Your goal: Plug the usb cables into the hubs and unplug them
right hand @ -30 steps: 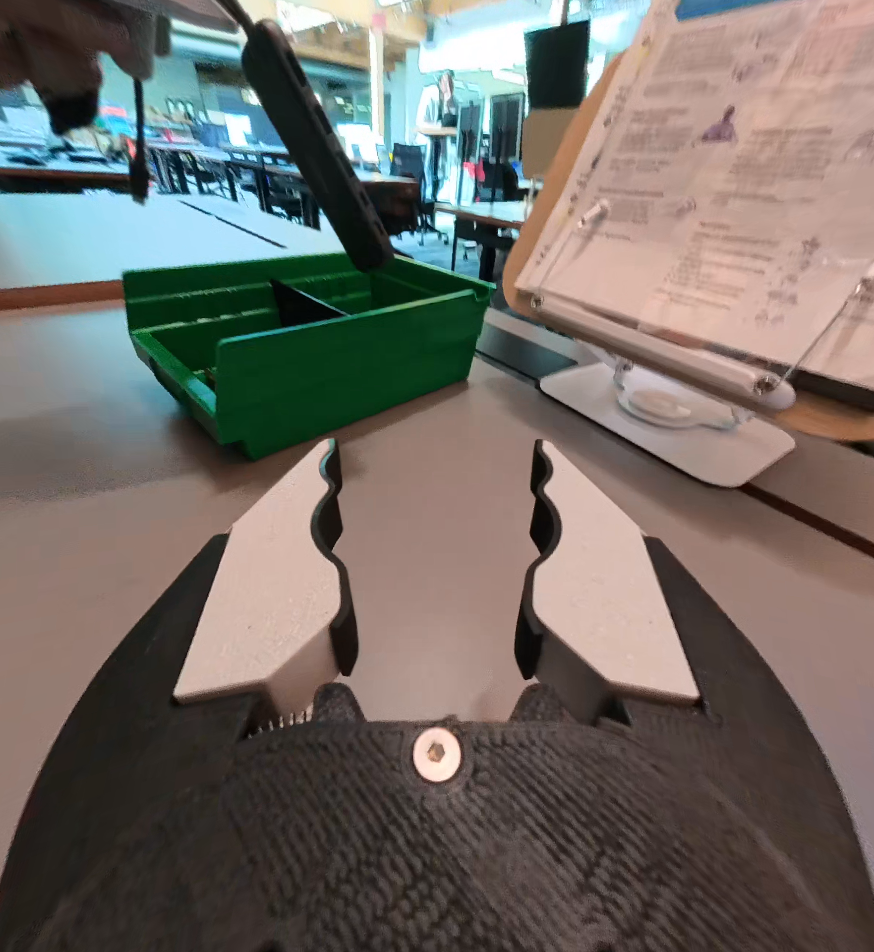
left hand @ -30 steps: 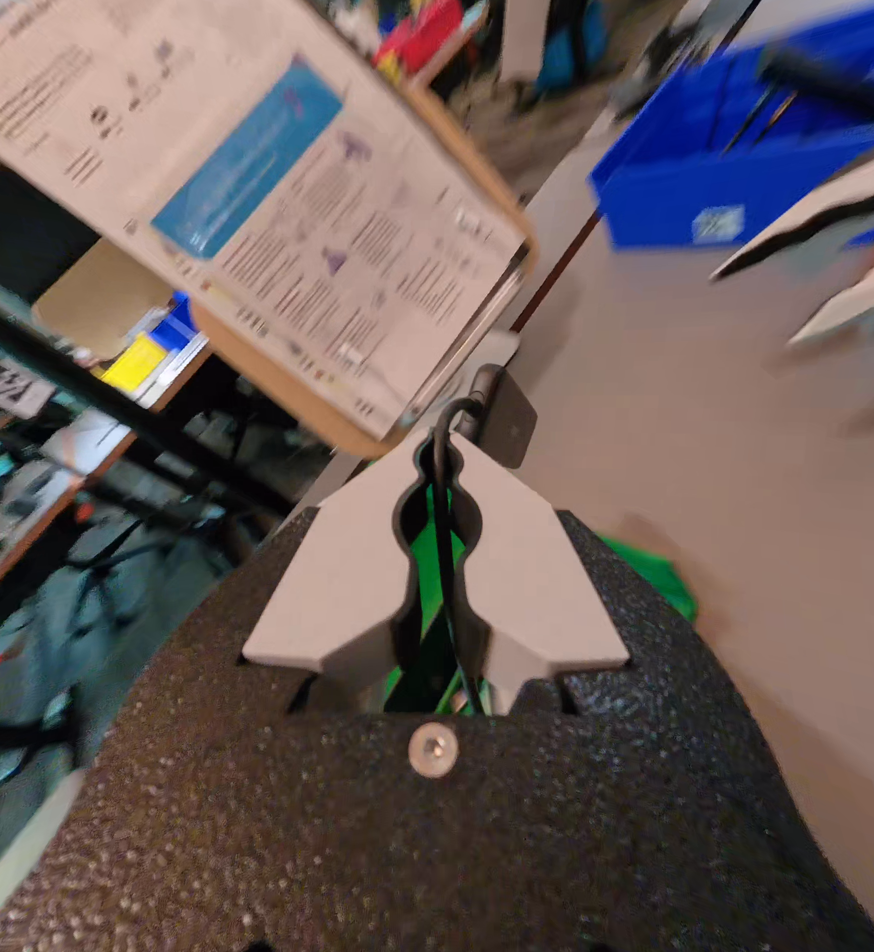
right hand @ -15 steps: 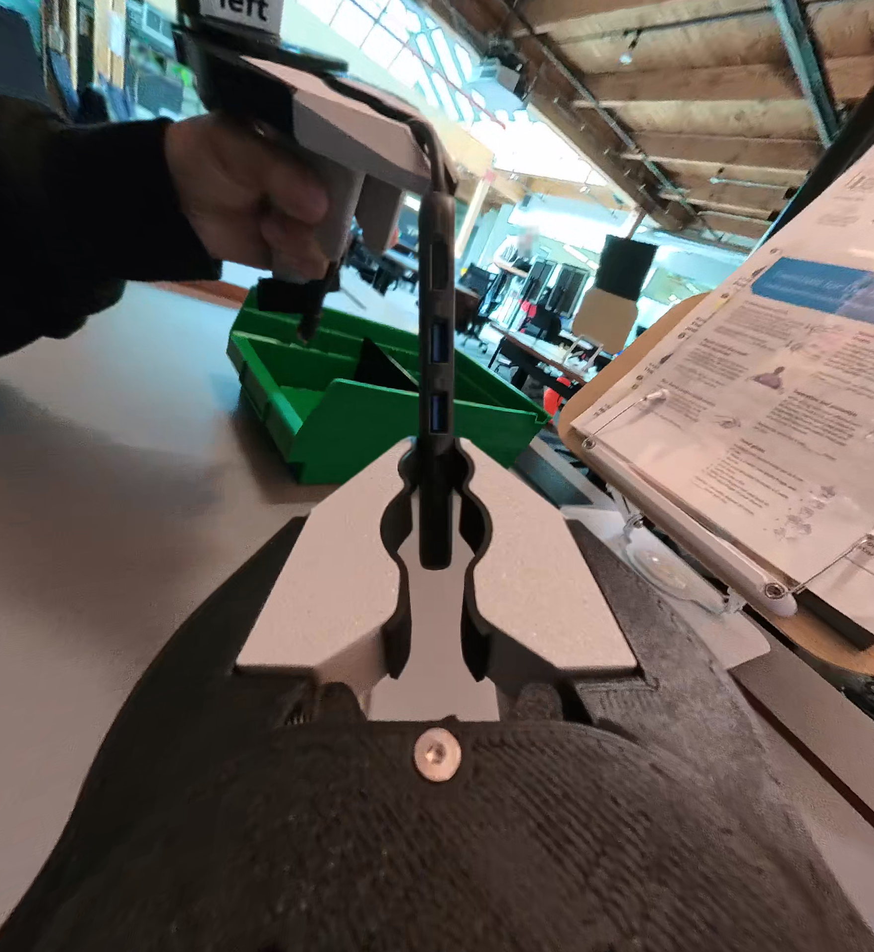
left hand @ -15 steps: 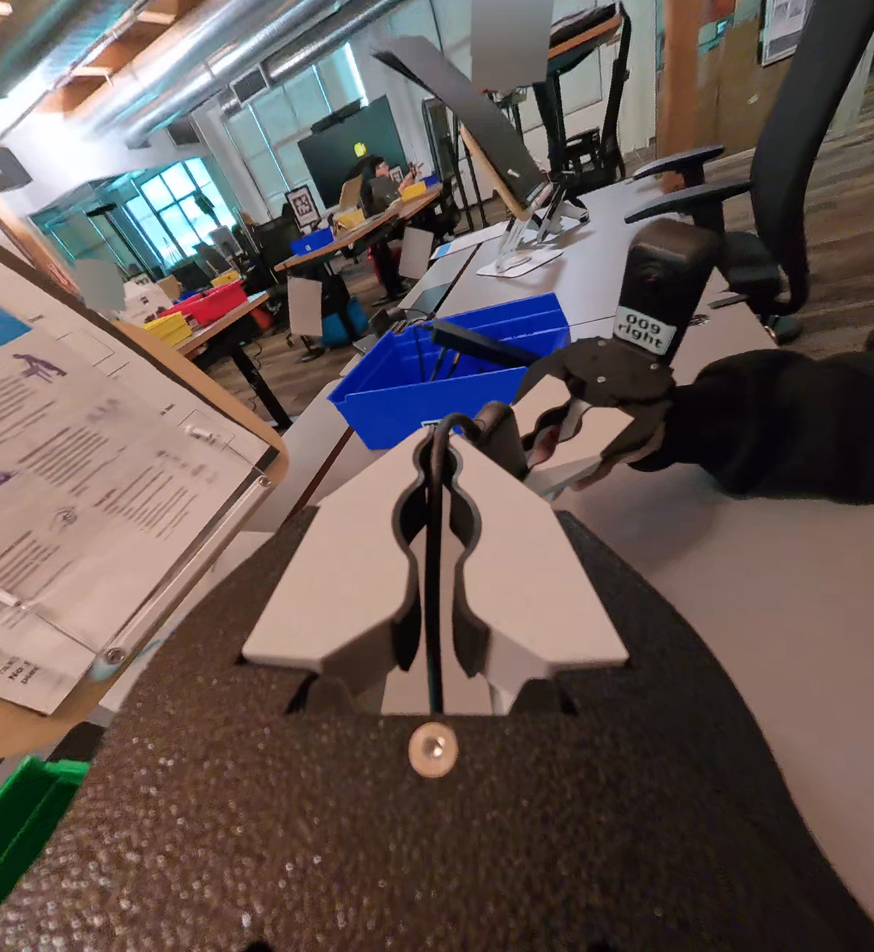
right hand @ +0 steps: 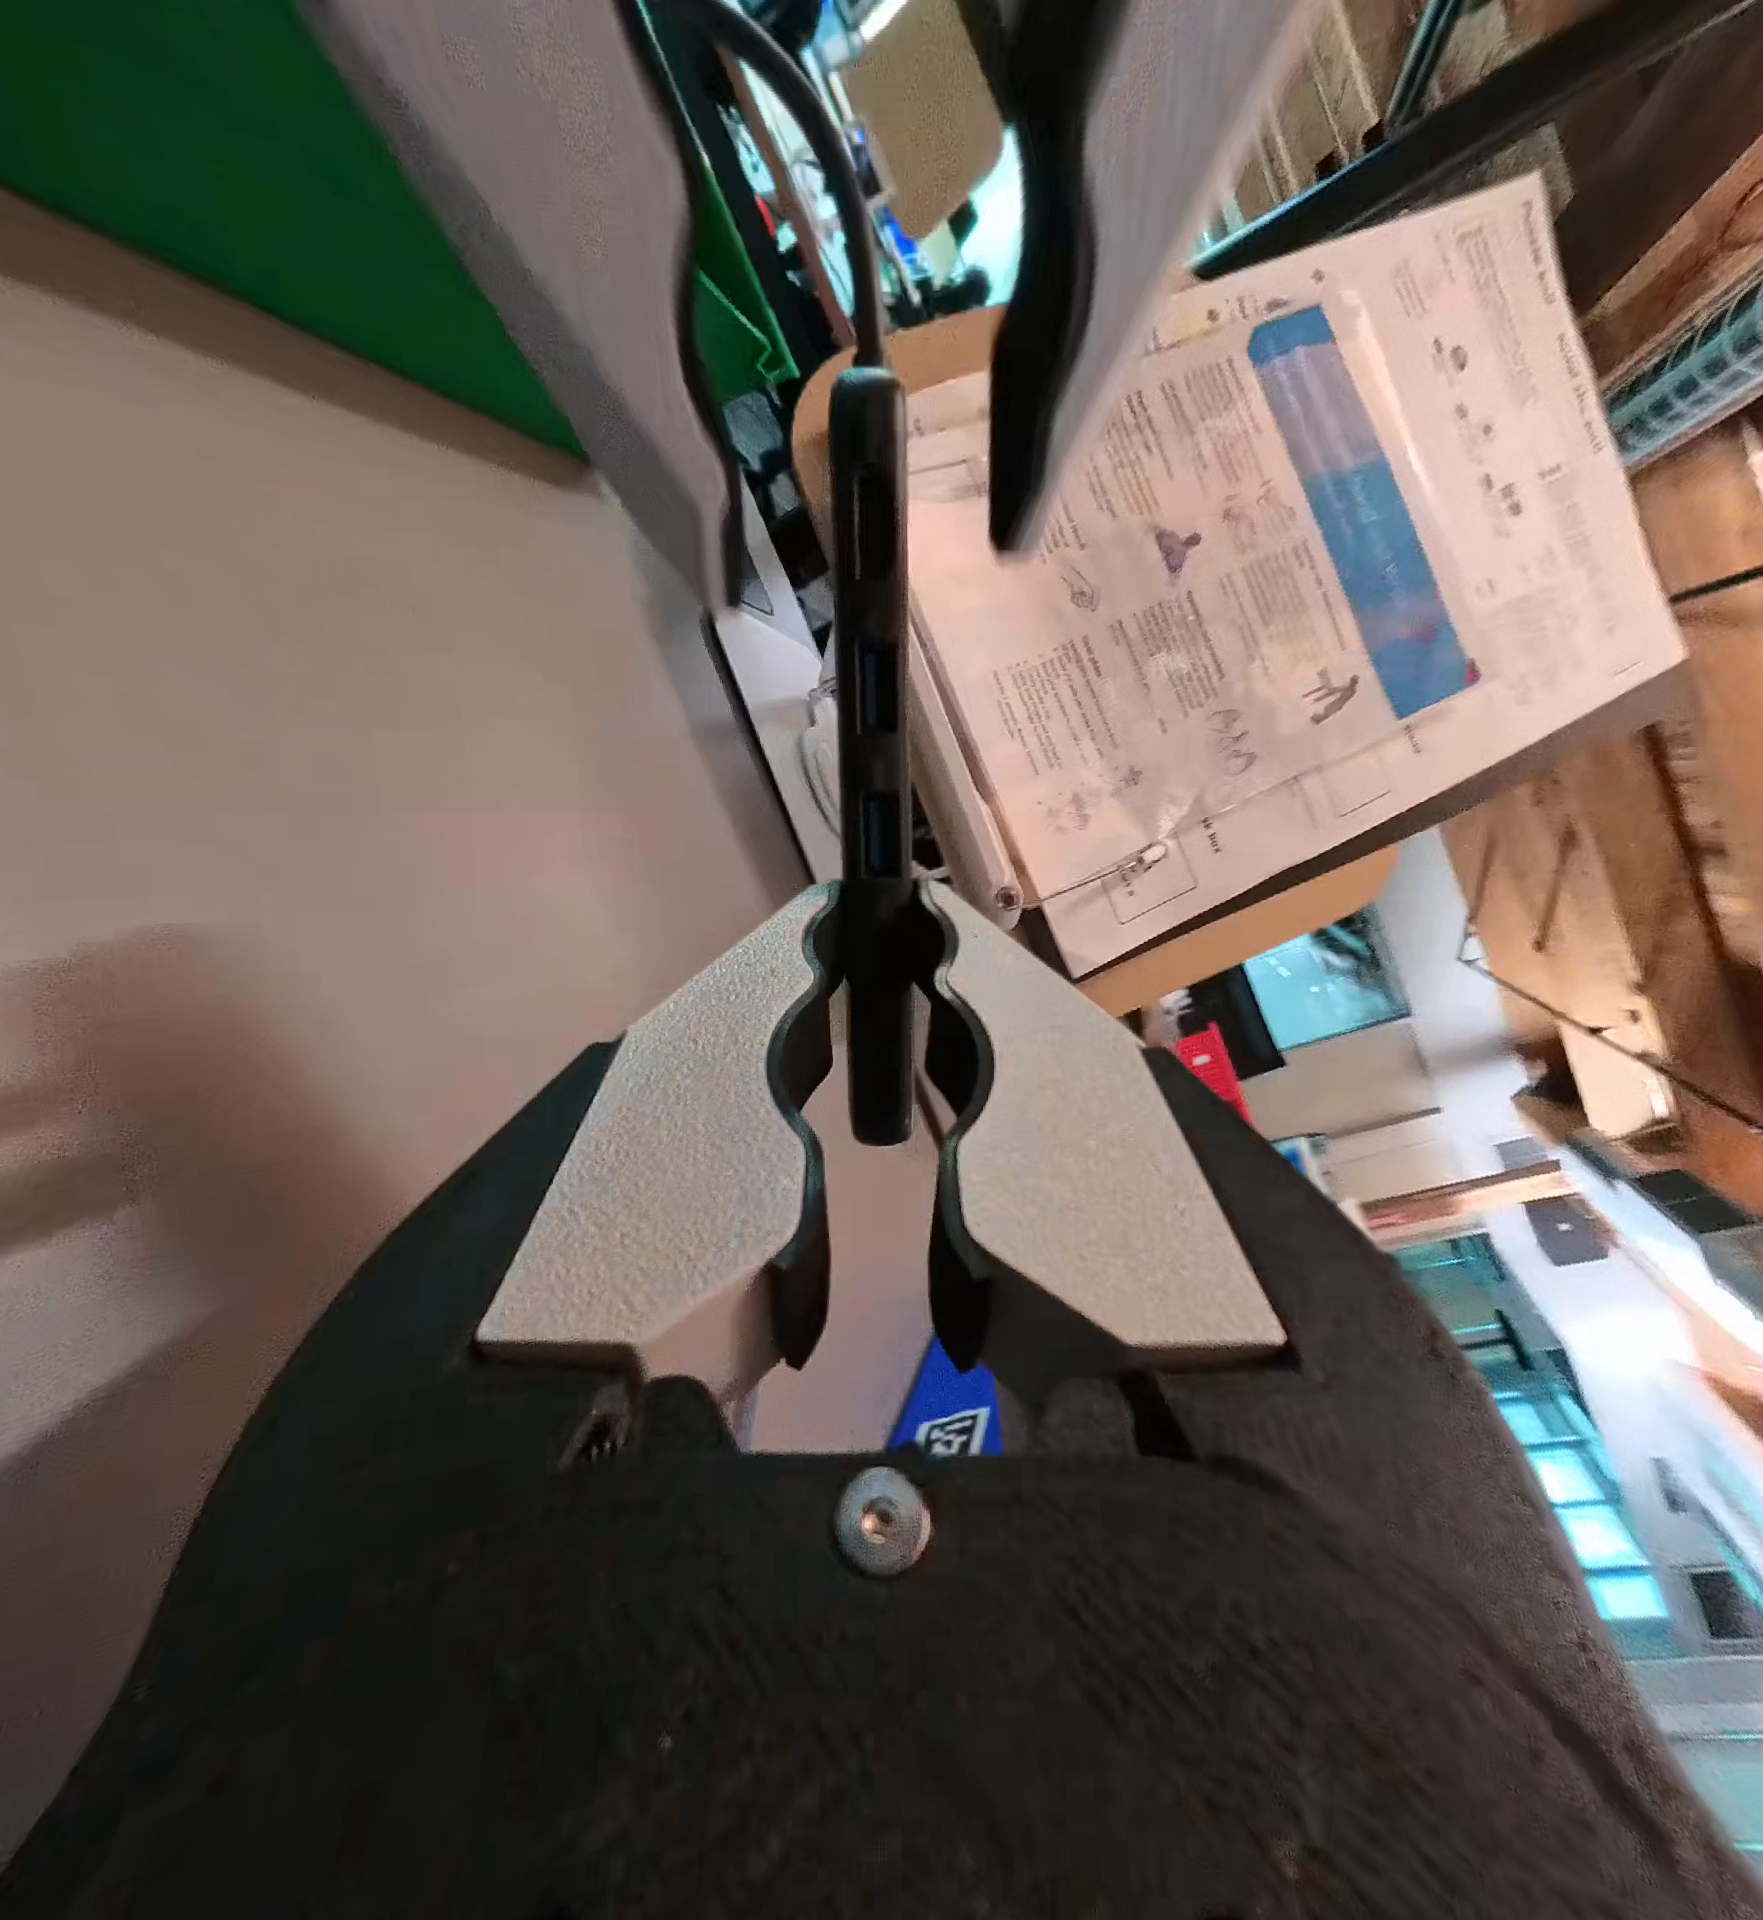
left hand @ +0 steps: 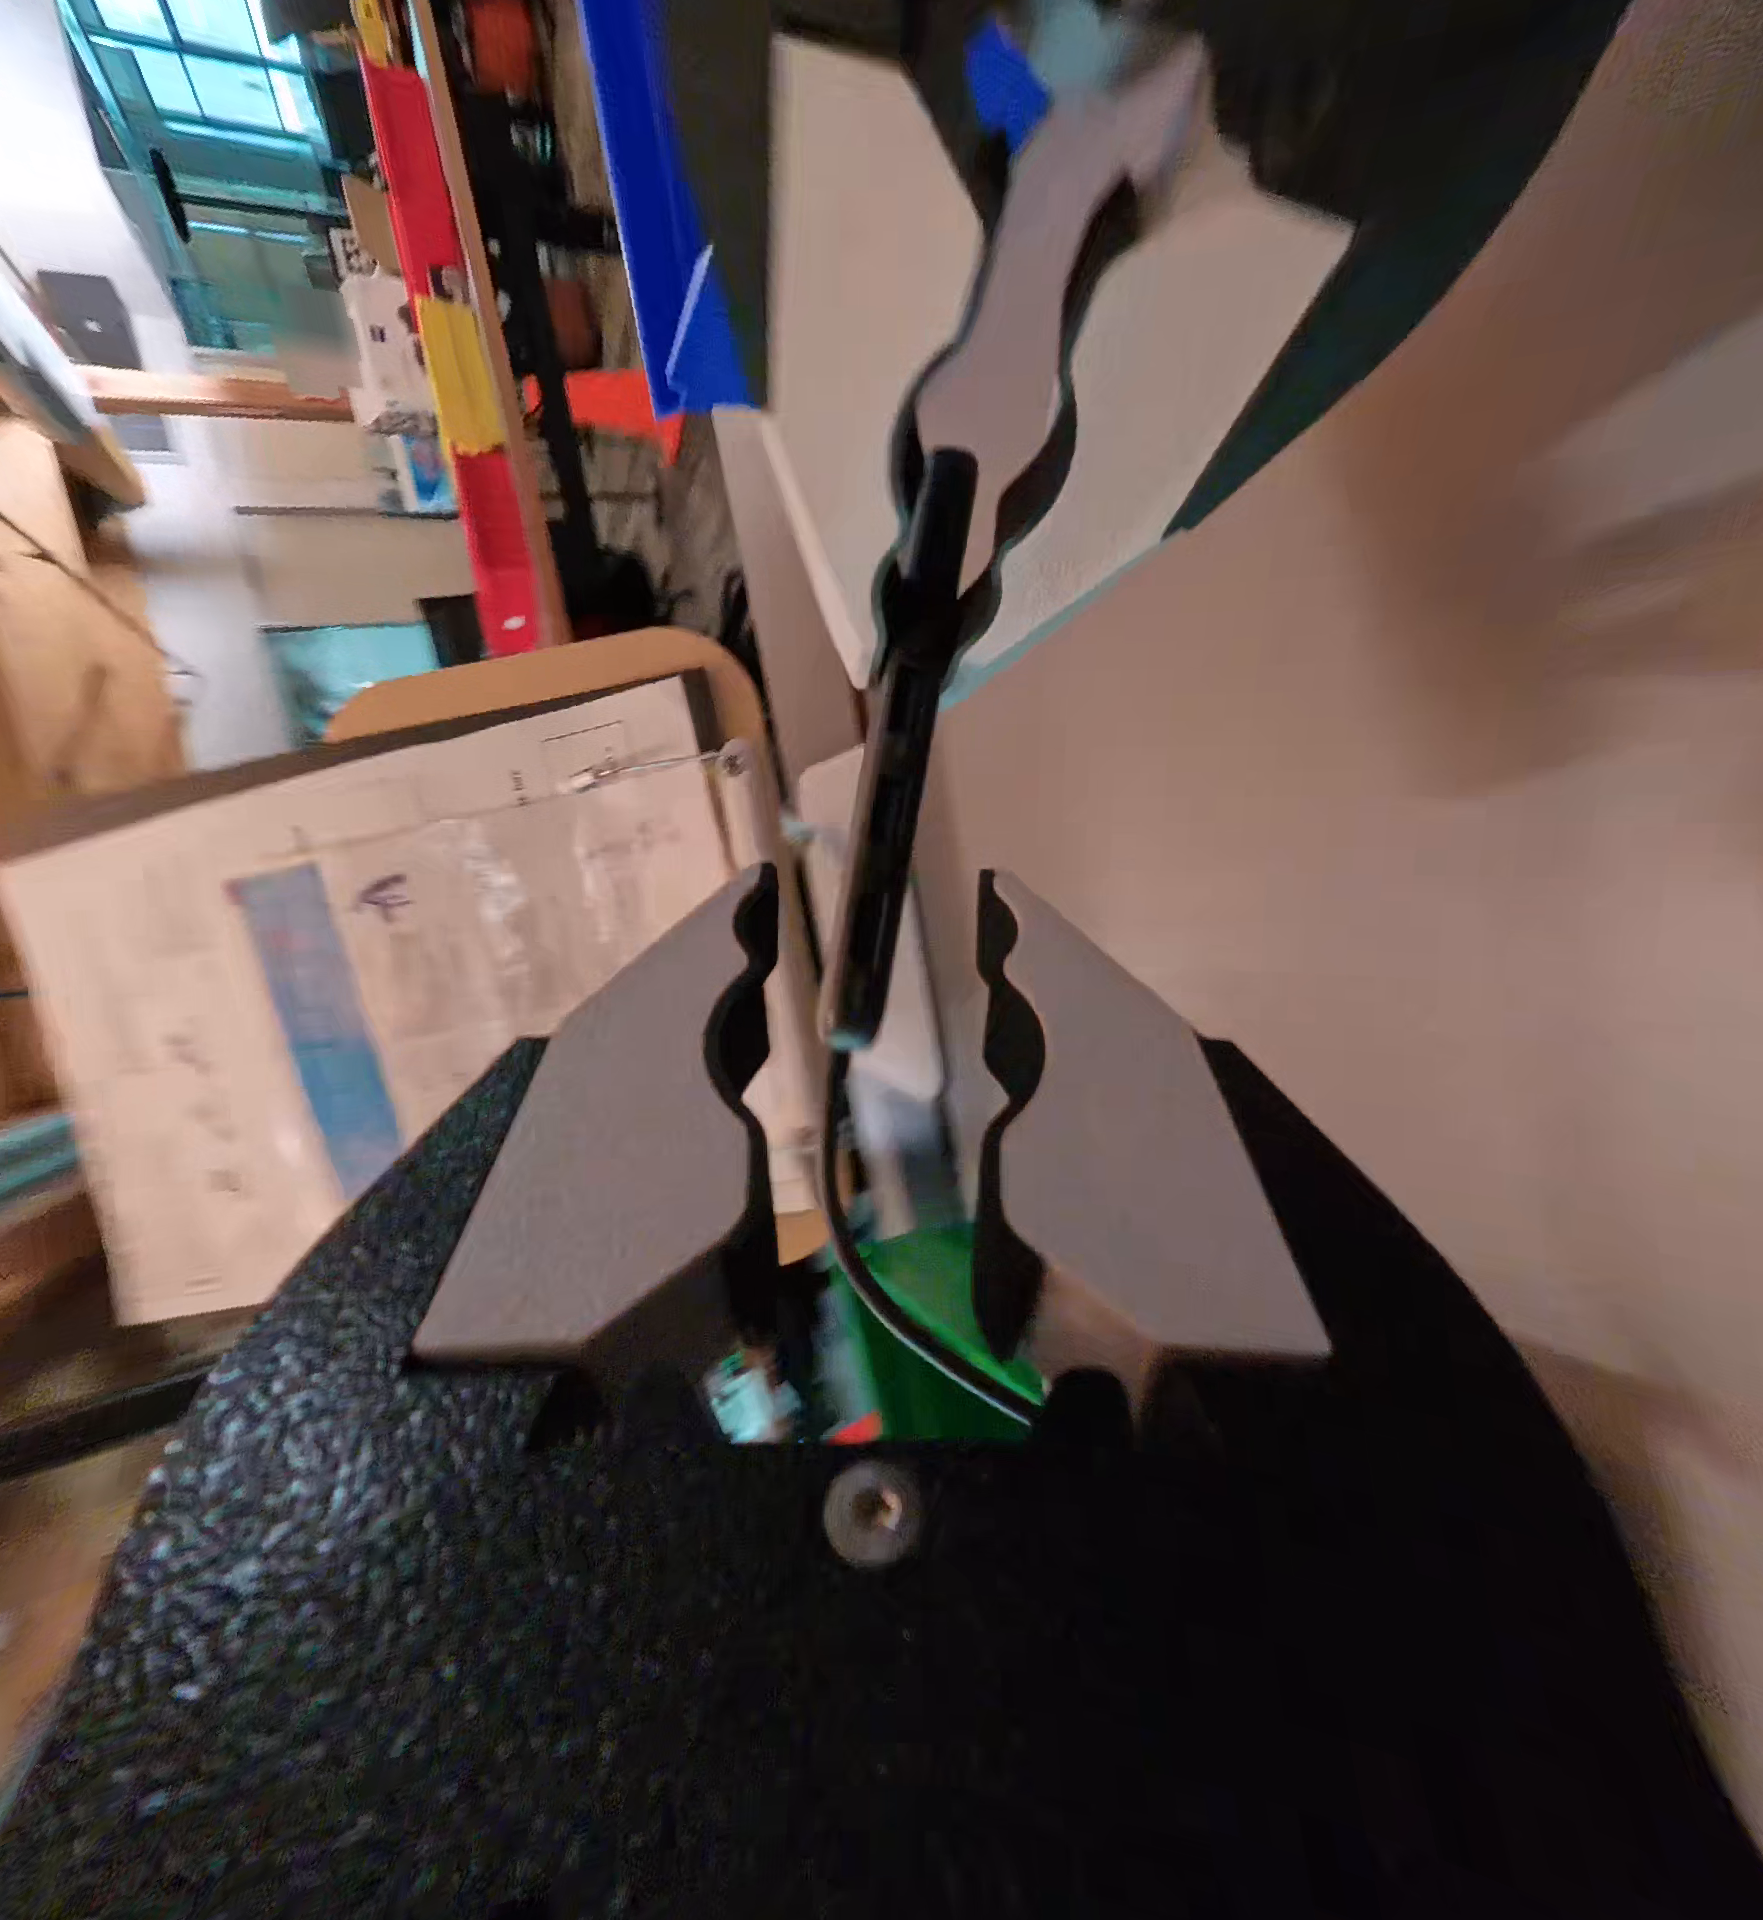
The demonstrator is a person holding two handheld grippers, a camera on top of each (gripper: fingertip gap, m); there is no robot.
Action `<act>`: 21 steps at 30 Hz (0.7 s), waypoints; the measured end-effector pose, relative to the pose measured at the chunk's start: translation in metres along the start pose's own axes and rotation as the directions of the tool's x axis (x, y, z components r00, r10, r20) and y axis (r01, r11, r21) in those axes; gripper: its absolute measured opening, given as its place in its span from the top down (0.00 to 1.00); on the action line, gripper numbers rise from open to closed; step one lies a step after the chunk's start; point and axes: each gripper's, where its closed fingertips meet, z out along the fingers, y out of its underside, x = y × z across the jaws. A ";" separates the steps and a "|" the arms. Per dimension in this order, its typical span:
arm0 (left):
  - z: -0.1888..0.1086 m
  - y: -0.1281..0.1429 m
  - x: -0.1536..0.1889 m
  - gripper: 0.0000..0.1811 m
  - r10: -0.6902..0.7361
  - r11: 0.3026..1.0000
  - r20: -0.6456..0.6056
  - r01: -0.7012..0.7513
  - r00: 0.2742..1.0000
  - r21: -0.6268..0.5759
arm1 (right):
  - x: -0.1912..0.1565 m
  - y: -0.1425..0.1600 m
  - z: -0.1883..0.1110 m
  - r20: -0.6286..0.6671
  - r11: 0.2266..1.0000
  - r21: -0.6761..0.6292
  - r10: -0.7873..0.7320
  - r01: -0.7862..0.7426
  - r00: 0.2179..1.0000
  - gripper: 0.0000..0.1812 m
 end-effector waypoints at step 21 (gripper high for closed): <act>-0.015 -0.047 -0.066 0.95 -0.689 0.256 -0.370 0.687 0.623 0.680 | 0.095 0.005 -0.053 0.166 0.472 0.510 0.766 -0.719 0.621 0.61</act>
